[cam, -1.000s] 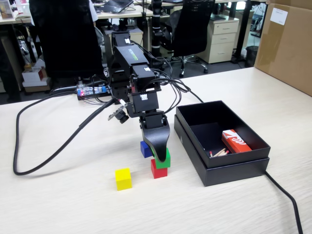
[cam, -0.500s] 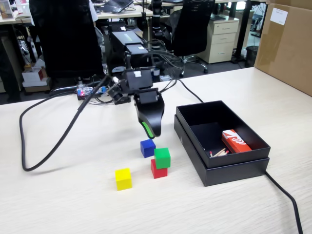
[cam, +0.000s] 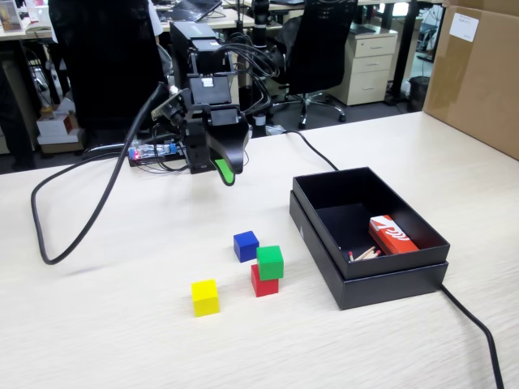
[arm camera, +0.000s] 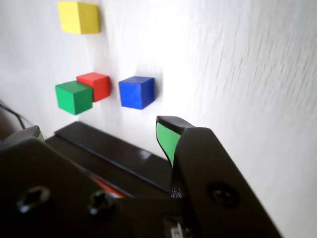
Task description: Put the green cube on top of the red cube
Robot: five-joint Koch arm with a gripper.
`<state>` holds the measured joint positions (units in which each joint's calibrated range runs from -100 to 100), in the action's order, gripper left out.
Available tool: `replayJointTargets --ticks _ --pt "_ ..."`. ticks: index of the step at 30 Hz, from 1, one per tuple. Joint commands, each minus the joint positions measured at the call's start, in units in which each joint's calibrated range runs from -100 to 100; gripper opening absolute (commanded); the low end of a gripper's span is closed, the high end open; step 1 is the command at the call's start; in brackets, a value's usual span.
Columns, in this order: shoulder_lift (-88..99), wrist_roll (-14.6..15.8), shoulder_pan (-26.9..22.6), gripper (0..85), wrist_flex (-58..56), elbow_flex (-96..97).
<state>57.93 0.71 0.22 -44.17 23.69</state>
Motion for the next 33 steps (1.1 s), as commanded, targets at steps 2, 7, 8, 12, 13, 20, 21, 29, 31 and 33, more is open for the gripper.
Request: replayJointTargets --ticks 2,7,8,12,13,20,21,29,31,33 --pt "13.6 -0.1 0.1 46.9 1.4 8.4" --pt "23.5 -0.1 0.4 49.2 2.8 21.6" --pt "25.1 -0.2 0.4 49.2 4.5 24.3" --pt "33.8 -0.8 0.4 47.7 11.5 37.2" --pt "34.7 -0.8 0.3 47.7 12.5 39.5" --pt "39.5 -1.0 0.1 47.5 24.3 54.3" --pt "39.9 -1.0 0.2 47.5 24.4 55.3" --pt "40.6 -1.1 -0.1 47.6 33.1 64.5" --pt "40.8 -1.5 -0.1 47.6 35.8 67.7" --pt "41.2 -1.9 0.0 47.5 36.5 69.9"
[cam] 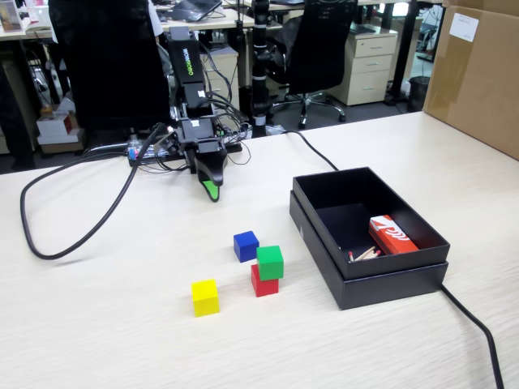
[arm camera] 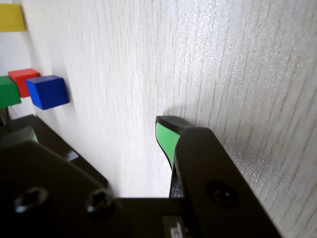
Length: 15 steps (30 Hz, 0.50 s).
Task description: Put the green cube on top of the red cube
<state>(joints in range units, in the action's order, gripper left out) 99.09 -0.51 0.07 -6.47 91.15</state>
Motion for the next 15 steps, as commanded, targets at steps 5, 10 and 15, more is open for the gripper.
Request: replayJointTargets --ticks 5,10,15 --pt "0.0 -0.6 0.3 47.6 -1.2 2.3" --pt "0.0 -0.5 0.6 48.9 -1.2 2.3" --pt "0.0 -0.5 0.6 48.9 -1.2 2.3"
